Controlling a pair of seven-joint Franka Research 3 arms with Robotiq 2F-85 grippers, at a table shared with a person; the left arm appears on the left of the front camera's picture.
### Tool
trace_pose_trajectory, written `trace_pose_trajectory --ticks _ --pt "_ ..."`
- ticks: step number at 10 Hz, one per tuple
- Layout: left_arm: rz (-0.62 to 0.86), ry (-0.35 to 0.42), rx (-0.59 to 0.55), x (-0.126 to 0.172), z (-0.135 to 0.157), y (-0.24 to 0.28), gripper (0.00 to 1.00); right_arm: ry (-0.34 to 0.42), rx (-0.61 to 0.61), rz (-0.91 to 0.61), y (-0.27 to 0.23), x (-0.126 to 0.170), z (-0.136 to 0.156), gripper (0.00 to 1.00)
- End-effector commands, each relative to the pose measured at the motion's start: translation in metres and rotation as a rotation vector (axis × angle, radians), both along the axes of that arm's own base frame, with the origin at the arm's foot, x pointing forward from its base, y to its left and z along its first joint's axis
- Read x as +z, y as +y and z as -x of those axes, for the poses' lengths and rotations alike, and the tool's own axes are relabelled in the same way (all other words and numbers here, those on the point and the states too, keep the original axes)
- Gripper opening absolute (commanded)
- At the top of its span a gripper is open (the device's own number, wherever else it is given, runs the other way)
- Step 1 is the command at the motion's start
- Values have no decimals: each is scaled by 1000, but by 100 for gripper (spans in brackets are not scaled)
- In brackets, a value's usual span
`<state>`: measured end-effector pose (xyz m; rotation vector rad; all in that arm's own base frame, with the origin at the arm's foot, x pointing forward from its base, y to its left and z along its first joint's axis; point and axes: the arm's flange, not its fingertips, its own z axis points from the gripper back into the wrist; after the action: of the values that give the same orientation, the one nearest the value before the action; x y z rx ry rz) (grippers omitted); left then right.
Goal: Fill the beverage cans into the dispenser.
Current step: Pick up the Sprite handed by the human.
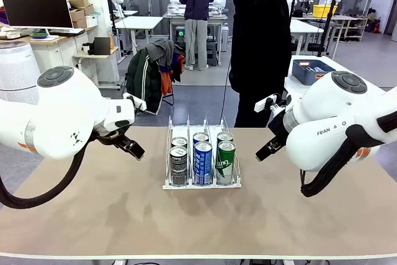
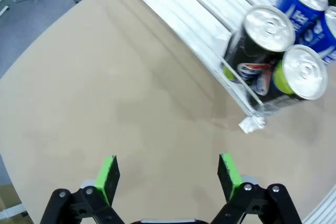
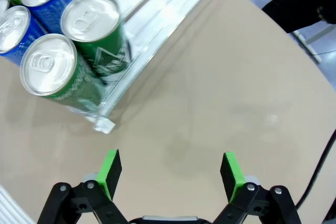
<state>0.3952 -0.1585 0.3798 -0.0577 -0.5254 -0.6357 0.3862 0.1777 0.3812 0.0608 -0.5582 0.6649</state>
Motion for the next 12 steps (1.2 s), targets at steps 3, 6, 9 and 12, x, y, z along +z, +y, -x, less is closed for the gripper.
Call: trace_pose_trajectory --ticks 3,6,9,12 --pt "83 79 -203 52 6 40 100 60 121 -92 -25 56 9 100" --pt "66 0 -374 104 21 58 100 136 298 -192 -75 114 -13 100" --pt "110 -58 -370 131 18 84 100 149 277 -295 -125 146 -37 100" --pt "75 -32 -380 128 21 67 100 117 294 -273 -123 147 -24 100"
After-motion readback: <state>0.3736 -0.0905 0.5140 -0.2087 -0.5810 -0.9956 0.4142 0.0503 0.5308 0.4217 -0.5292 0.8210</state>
